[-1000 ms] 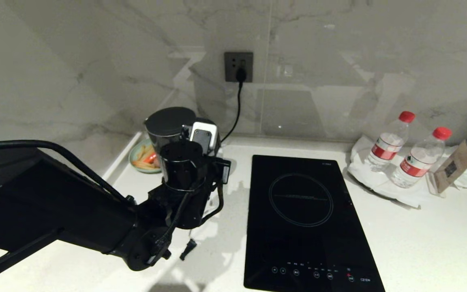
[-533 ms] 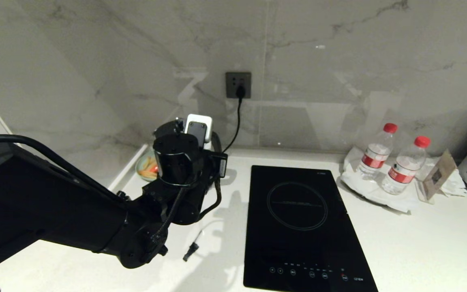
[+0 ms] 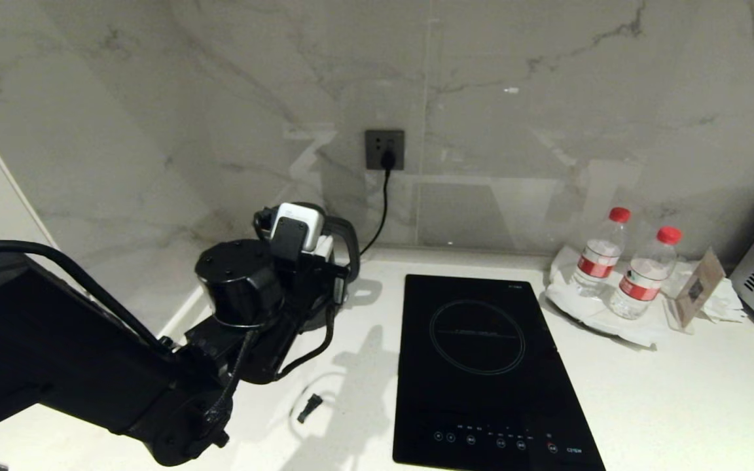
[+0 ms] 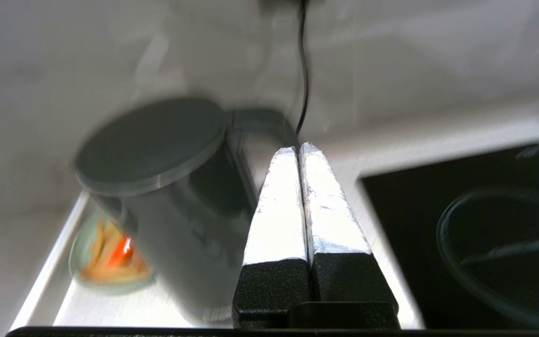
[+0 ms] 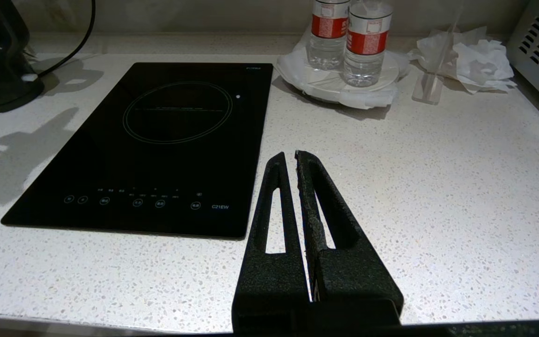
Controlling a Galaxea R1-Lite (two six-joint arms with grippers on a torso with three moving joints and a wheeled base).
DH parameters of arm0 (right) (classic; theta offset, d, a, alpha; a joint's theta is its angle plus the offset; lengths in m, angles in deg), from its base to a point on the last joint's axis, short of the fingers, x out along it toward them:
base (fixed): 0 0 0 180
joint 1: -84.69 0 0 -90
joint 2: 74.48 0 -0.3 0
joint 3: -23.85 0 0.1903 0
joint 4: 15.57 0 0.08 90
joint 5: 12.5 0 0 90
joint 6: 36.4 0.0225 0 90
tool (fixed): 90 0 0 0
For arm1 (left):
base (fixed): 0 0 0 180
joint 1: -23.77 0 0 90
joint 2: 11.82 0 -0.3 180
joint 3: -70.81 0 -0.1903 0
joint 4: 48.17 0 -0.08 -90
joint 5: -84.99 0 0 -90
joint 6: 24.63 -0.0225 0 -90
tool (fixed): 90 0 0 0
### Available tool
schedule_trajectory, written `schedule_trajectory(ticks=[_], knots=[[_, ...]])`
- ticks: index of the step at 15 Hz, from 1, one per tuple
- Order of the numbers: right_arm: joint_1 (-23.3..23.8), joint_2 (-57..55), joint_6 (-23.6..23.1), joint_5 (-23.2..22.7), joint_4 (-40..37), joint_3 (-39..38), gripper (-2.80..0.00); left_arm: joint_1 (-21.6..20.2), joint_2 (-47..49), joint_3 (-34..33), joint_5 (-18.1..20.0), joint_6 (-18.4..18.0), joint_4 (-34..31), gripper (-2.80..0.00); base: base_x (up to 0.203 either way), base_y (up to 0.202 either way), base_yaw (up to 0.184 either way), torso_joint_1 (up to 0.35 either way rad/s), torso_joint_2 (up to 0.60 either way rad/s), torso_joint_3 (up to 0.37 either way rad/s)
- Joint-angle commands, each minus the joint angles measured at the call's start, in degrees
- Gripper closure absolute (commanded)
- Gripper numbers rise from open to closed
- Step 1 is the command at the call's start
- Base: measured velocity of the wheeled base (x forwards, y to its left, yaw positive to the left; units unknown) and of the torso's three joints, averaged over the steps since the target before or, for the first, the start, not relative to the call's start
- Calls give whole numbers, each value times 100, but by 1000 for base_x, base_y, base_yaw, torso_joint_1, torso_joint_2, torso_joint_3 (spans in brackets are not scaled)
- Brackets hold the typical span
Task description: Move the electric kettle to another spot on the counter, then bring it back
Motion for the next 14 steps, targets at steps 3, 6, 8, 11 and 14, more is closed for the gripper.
schedule_trajectory(ticks=[3,6,8,11,14], knots=[[0,0,-2,-2,0,0,0,-104,-1083,-370,-63,24,-253,0,0,0,0,0,0,0],[0,0,-2,-2,0,0,0,-130,-2537,-882,-137,145,-1109,0,0,0,0,0,0,0],[0,0,-2,-2,0,0,0,-236,-3653,-1226,-353,268,-2150,0,0,0,0,0,0,0],[0,0,-2,-2,0,0,0,-948,-5393,-1390,-932,373,-4226,0,0,0,0,0,0,0],[0,0,-2,-2,0,0,0,-1978,-7090,-1415,-1145,417,-5766,0,0,0,0,0,0,0]])
